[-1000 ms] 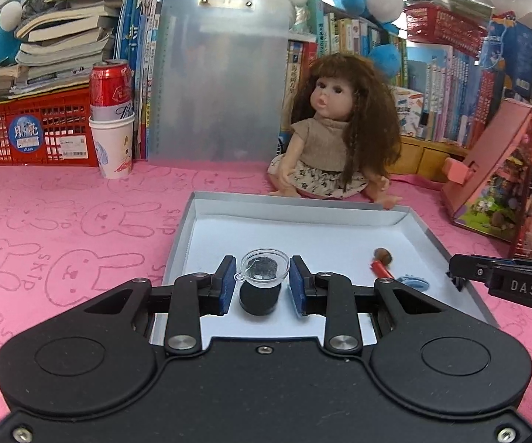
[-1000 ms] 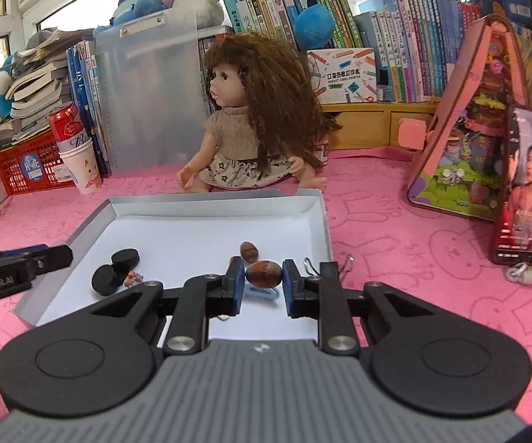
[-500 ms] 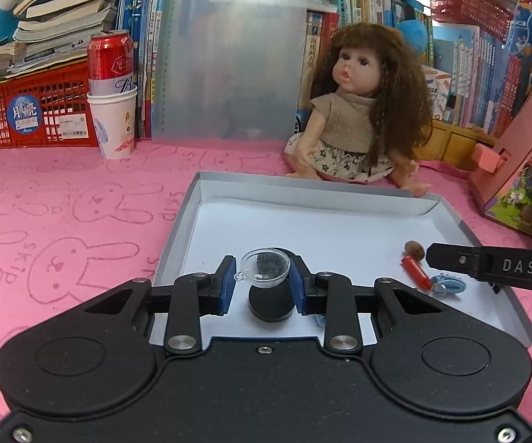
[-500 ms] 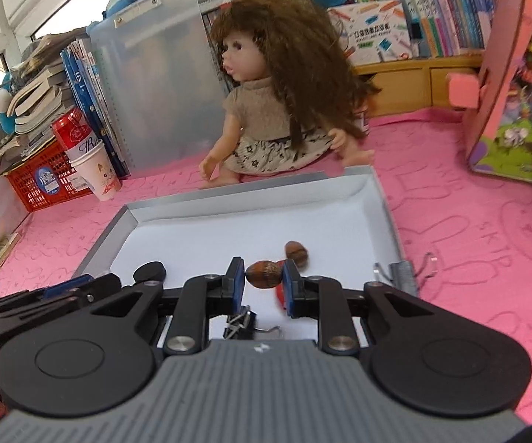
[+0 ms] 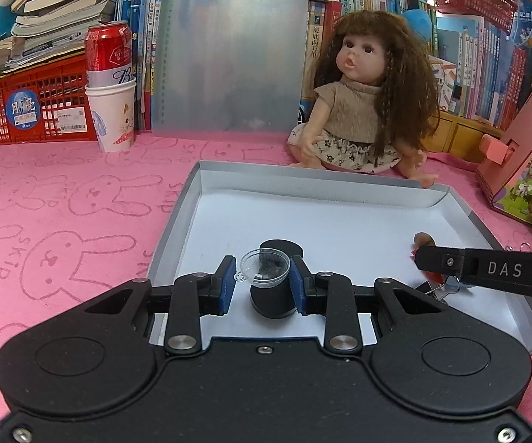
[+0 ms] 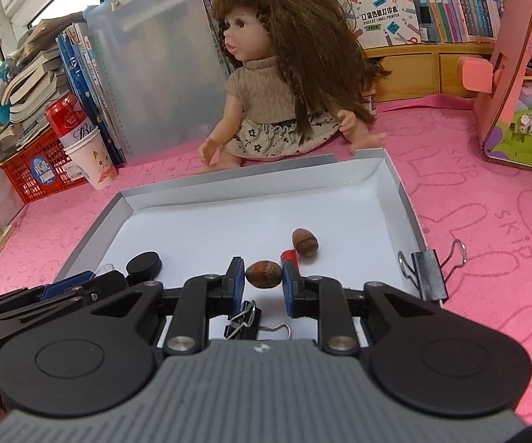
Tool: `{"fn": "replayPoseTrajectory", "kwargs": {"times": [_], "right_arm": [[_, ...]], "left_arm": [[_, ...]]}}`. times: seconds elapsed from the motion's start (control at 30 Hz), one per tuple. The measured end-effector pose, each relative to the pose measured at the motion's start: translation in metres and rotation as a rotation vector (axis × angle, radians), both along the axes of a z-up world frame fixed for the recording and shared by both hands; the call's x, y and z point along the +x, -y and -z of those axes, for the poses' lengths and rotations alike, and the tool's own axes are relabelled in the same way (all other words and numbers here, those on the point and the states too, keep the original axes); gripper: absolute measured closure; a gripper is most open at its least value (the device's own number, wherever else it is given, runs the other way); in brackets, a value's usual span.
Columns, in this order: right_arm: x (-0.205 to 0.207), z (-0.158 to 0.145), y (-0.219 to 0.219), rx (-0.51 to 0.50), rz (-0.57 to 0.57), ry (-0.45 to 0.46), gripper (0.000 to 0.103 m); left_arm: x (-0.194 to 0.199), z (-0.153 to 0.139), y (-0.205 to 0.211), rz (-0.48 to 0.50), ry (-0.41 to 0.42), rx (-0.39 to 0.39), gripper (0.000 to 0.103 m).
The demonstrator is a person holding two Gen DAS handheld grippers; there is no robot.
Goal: Organize rigid objects
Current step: 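Open the left tool releasing the dome while the right tool releases the acorn into the tray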
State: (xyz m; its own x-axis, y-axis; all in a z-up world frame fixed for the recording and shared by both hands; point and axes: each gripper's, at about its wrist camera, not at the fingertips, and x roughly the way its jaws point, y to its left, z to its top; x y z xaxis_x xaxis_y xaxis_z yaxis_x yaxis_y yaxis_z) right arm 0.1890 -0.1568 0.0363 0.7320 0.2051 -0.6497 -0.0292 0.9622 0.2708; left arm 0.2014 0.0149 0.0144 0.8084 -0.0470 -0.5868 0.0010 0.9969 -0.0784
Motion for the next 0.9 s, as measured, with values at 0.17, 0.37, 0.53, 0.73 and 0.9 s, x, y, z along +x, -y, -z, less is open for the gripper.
{"fn": "replayPoseTrajectory", "kwargs": {"times": [0.17, 0.37, 0.53, 0.73, 0.9], "right_arm": [[0.000, 0.000, 0.002, 0.002, 0.007, 0.000, 0.077], [0.000, 0.001, 0.004, 0.003, 0.012, -0.001, 0.077], [0.000, 0.001, 0.004, -0.003, 0.025, 0.001, 0.076], [0.002, -0.005, 0.002, -0.018, 0.025, 0.014, 0.073], [-0.004, -0.014, 0.000, -0.042, 0.019, 0.045, 0.054]], "left_arm": [[0.000, 0.001, 0.001, 0.002, 0.000, 0.004, 0.073], [0.000, 0.001, 0.001, 0.003, 0.001, 0.006, 0.073], [0.000, 0.002, 0.001, 0.003, 0.000, 0.006, 0.073], [-0.002, 0.000, 0.001, 0.001, 0.000, 0.006, 0.073], [-0.008, -0.006, 0.001, 0.006, 0.011, 0.005, 0.059]]}}
